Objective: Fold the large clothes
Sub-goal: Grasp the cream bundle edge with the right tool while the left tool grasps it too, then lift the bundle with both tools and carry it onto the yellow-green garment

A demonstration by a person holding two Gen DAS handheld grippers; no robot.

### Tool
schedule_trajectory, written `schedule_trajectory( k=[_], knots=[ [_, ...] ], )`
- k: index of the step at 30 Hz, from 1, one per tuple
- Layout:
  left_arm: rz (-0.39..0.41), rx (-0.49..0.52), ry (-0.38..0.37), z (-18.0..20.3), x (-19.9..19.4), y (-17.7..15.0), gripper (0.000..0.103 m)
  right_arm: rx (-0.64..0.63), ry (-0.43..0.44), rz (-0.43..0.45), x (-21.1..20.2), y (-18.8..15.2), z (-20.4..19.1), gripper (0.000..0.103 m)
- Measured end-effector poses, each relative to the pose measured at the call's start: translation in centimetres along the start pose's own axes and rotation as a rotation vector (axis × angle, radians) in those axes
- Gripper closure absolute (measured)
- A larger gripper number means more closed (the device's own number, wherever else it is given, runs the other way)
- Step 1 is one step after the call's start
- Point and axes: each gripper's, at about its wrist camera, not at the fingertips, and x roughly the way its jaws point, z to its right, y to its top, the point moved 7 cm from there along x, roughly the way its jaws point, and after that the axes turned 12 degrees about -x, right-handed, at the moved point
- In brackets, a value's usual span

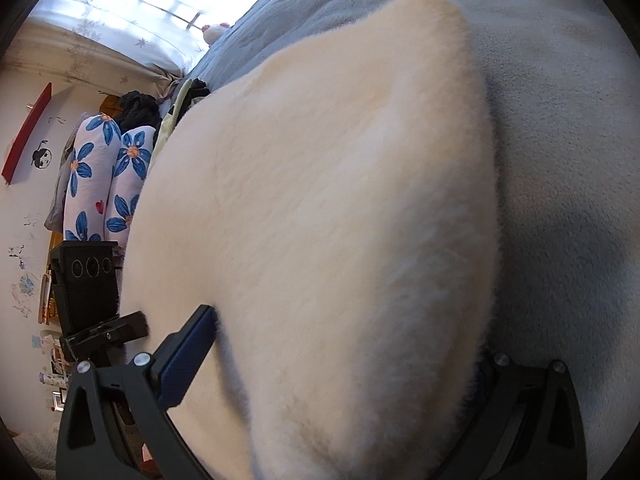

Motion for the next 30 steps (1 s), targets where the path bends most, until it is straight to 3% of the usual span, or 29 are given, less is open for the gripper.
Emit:
schedule_trajectory(
  k=[9, 17, 21, 28, 30],
  knots=[
    [-0.001, 0.031, 0.106, 1.5, 1.2, -0.2, 0.0, 0.004, -0.059, -0.006, 0.1, 0.3, -0.3, 0.0],
    [-0.01, 0.061, 0.152, 2.3, 2.0, 0.2, 0.0, -0.005, -0.105, 0.012, -0.3, 0.7, -1.0, 0.01],
    [0.043, 0.108, 0.195, 3.4, 1.6, 0.1, 0.004, -0.039, -0.168, 0.019, -1.0, 0.9, -2.1, 0.023],
    [0.146, 0.22, 0.25, 6.3, -0.5, 0.1, 0.023, -0.08, -0.241, 0.076, -3.5, 1.6, -4.6, 0.054],
    [0.166, 0.236, 0.257, 6.9, -1.5, 0.2, 0.024, -0.096, -0.25, 0.089, -4.0, 1.6, -5.9, 0.056]
  ],
)
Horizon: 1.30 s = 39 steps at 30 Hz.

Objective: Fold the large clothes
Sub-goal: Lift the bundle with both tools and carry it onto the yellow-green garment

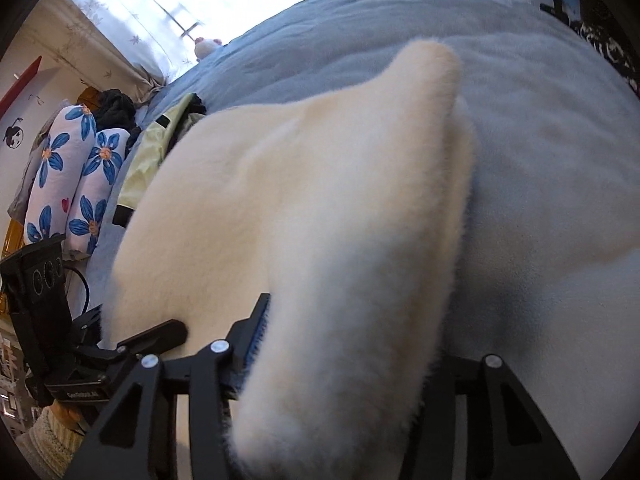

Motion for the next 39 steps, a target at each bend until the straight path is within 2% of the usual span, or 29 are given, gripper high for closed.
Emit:
schedule_trajectory(
  k=[3, 8, 17, 24, 29, 34, 39],
  knots=[
    [0.024, 0.02, 0.008, 0.1, -1.7, 0.2, 0.026, -0.036, -0.016, 0.003, -0.6, -0.1, -2.4, 0.056],
    [0.047, 0.015, 0.018, -1.5, -5.6, -0.4, 0.027, -0.056, 0.01, 0.004, -0.7, -0.4, -6.1, 0.057],
    [0.136, -0.022, 0.042, -7.9, -14.0, -1.0, 0.029, -0.132, 0.052, 0.03, -0.9, -0.1, -14.4, 0.059],
    [0.23, -0.066, 0.056, -13.2, -20.6, -0.6, 0.029, -0.224, 0.079, 0.092, -1.4, 3.3, -22.0, 0.06],
    [0.304, -0.085, 0.081, -17.5, -25.0, 2.5, 0.029, -0.28, 0.111, 0.144, -1.0, 7.9, -27.1, 0.06],
    [0.373, -0.08, 0.115, -23.1, -28.3, 8.8, 0.029, -0.318, 0.138, 0.201, 1.4, 14.7, -31.6, 0.06],
    [0.389, -0.045, 0.152, -29.6, -28.7, 16.9, 0.029, -0.299, 0.18, 0.24, 7.0, 22.7, -34.5, 0.06]
  ],
)
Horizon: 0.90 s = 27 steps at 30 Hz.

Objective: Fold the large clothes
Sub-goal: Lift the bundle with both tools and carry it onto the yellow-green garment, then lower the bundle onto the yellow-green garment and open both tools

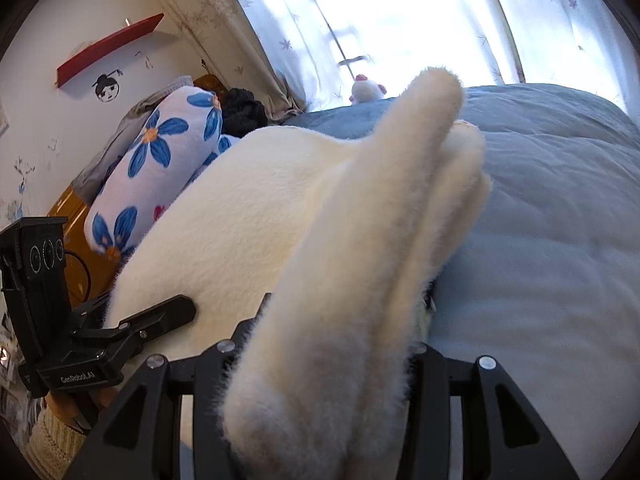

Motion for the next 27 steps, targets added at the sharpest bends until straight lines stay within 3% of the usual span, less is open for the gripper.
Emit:
schedule_trajectory(
  k=[6, 9, 10, 12, 15, 18, 23, 27],
  knots=[
    [-0.037, -0.012, -0.001, -6.8, 9.3, 5.6, 0.029, 0.04, -0.004, 0.008, 10.5, 3.9, 3.6, 0.06],
    [-0.095, -0.073, -0.011, -10.0, 14.7, 5.3, 0.029, 0.102, -0.015, -0.038, 15.5, 2.5, 6.6, 0.06],
    [-0.139, -0.094, -0.005, -11.2, 17.3, 4.2, 0.029, 0.116, -0.026, -0.061, 16.6, 1.6, 7.5, 0.06],
    [-0.147, -0.118, -0.017, -12.5, 19.9, 2.4, 0.024, 0.132, -0.06, -0.077, 18.5, -0.4, 9.5, 0.06],
    [-0.109, -0.13, -0.074, -12.8, 20.8, 1.6, 0.017, 0.116, -0.039, -0.062, 18.6, -2.1, 10.6, 0.059],
    [-0.122, -0.128, -0.076, -12.7, 20.7, 1.2, 0.016, 0.092, -0.039, -0.093, 18.0, -2.4, 10.3, 0.057],
    [-0.129, -0.084, 0.015, -12.7, 18.1, 1.3, 0.016, 0.014, -0.096, -0.158, 15.1, -2.4, 9.4, 0.054],
    [-0.015, -0.041, 0.062, -11.9, 12.9, 2.9, 0.022, -0.073, -0.199, -0.102, 11.1, -1.8, 8.8, 0.054]
  ],
)
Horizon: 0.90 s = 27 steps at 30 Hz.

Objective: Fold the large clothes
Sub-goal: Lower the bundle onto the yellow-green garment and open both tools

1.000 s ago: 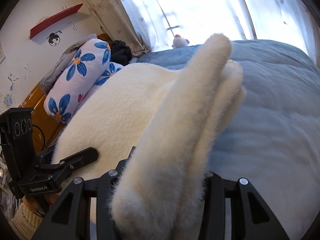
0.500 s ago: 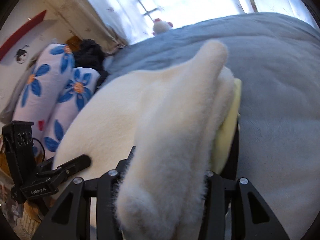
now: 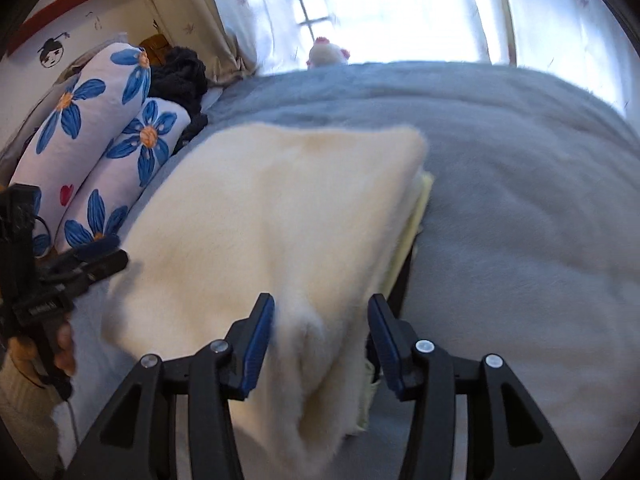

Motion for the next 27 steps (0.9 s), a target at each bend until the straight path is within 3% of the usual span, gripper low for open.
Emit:
schedule_trajectory(
  k=[3, 4, 5, 7, 10, 12, 13, 17, 22, 27],
  knots=[
    [0.001, -0.01, 0.015, 0.6, -1.8, 0.7, 0.059, 0.002, -0.045, 0.1, -2.9, 0.9, -0.1, 0.055],
    [-0.014, -0.01, 0.017, 0.9, -1.9, 0.4, 0.073, 0.009, -0.044, 0.115, -3.2, 1.3, -0.2, 0.059],
    [-0.033, -0.01, 0.016, 1.4, -1.6, 0.1, 0.079, 0.013, -0.027, 0.127, -3.5, 1.5, -0.6, 0.064],
    [-0.066, -0.008, 0.007, 2.7, -0.8, -0.7, 0.082, 0.011, -0.011, 0.105, -2.7, 1.8, -1.3, 0.087],
    [-0.067, 0.027, 0.079, 3.3, 0.9, -1.7, 0.084, -0.004, -0.015, 0.034, -0.1, 1.2, -2.2, 0.094],
    [-0.065, 0.029, 0.11, 2.9, 1.3, -1.9, 0.086, -0.042, -0.115, -0.012, 1.6, 0.1, -1.5, 0.1],
    [-0.082, 0.005, 0.133, 2.1, 1.9, -2.1, 0.093, -0.045, -0.142, -0.029, 2.1, -0.3, -1.0, 0.1],
    [-0.122, -0.086, 0.092, 0.2, 3.0, -2.5, 0.095, 0.009, -0.104, -0.05, 3.0, -1.4, 0.3, 0.103],
    [-0.117, -0.05, 0.143, 1.2, 2.3, -2.6, 0.095, 0.011, -0.113, -0.056, 1.6, -1.0, -0.3, 0.102],
    [-0.13, -0.039, 0.144, 2.8, -0.1, -3.1, 0.089, 0.008, -0.066, -0.045, -2.4, -0.9, -1.9, 0.102]
  ],
)
